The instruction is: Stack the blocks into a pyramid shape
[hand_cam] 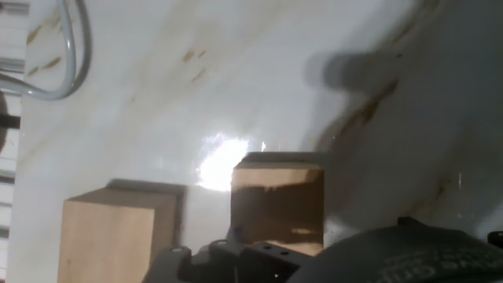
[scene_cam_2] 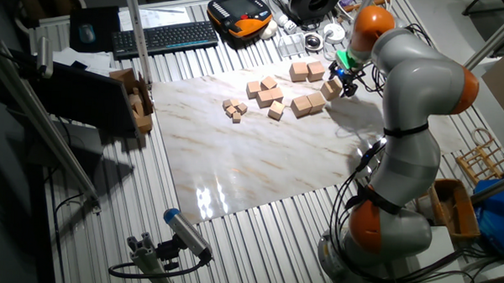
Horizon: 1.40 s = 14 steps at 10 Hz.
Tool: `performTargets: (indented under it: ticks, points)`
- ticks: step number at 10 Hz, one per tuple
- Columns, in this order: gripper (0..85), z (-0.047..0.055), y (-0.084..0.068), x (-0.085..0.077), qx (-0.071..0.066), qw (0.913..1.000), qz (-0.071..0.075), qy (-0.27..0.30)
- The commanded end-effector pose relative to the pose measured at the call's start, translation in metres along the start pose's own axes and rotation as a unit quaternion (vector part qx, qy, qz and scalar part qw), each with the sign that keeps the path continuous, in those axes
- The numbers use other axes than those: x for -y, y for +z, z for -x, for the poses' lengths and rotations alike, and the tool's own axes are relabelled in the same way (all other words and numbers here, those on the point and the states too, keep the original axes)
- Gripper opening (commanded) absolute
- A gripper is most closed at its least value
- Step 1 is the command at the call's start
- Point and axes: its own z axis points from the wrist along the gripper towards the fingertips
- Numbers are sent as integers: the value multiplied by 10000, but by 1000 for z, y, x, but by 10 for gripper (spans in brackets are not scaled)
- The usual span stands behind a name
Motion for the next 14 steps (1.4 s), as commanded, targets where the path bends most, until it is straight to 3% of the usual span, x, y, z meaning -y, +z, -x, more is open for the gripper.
performTargets:
  ticks: [1,10,14]
  points:
    - [850,0,4,-2,11,10000,29,-2]
    - [850,1,16,-17,60,10000,44,17]
    - [850,3,23,-19,-16,10000,2,60]
